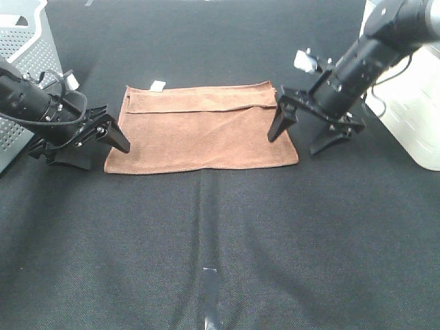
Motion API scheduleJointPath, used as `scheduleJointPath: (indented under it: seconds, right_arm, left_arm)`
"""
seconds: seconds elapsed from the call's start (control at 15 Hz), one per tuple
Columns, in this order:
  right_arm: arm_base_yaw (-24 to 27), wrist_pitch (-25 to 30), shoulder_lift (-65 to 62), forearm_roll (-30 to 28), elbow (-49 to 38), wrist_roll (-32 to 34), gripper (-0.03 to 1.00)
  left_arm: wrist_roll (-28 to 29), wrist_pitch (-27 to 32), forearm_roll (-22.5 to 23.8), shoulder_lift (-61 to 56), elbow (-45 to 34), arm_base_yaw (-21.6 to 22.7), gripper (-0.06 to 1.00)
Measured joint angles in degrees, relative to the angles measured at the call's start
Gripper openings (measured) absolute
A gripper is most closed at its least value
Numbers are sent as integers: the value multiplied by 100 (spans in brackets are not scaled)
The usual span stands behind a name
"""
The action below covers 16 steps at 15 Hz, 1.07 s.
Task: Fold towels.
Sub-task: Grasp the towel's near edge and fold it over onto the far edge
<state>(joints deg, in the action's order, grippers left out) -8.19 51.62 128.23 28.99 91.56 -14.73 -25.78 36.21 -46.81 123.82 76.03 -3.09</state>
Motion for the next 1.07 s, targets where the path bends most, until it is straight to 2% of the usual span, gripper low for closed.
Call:
scheduleJointPath:
  seconds: [0.27, 0.47, 0.67, 0.8, 0.87, 1.0, 1.07]
  right_arm:
    - [0, -470, 6, 17, -52, -97, 84]
    - [0, -550, 149, 40, -52, -109, 84]
    - [0, -653, 309, 493, -52, -327, 79]
    - [0, -659, 390, 831, -52, -476, 64]
    - [0, -659, 458, 917, -52, -510, 42]
    - [0, -653, 527, 917, -52, -510, 11]
    - [0, -653, 527, 917, -52, -510, 11]
  left_arm:
    - [0, -361, 0, 0, 0, 0, 80]
    - [0, -378, -63, 11, 0, 0, 79]
    - [-86, -476, -143, 172, 17, -132, 74]
    - [-138, -619, -229, 241, 74, -367, 67]
    - [-138, -693, -332, 281, 74, -458, 51]
    - [-138, -693, -390, 344, 74, -470, 20]
    - [-138, -693, -390, 344, 74, -470, 20]
